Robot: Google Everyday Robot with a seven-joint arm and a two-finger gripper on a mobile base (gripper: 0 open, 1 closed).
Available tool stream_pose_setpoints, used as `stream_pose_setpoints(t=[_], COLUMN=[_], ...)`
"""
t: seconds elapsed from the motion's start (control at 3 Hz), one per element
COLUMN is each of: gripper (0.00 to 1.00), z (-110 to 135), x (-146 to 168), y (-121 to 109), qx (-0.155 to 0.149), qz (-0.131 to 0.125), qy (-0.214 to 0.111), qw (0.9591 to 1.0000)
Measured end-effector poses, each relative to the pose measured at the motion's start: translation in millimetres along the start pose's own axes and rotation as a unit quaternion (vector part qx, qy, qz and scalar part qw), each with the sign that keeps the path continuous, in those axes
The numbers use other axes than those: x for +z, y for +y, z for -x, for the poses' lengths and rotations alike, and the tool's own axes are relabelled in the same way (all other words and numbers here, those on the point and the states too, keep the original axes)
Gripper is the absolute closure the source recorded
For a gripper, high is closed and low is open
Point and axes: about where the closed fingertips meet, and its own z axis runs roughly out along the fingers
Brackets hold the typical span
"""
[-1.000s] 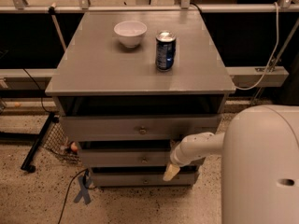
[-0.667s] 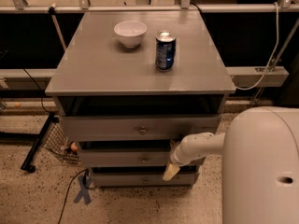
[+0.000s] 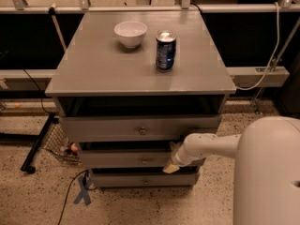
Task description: Open middle drawer
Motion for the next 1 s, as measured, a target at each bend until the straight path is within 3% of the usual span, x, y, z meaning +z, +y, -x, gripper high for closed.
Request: stream_pose_setpoints(t=[0.67, 1.0], gripper=[0.9, 1.0], z=[3.6, 4.1], x=[-7.3, -8.4], y=[-1.6, -1.8], qx=[0.0, 0.0], qz=[0.0, 0.0], qy=[0.0, 0.0], qw=[1.0, 1.0])
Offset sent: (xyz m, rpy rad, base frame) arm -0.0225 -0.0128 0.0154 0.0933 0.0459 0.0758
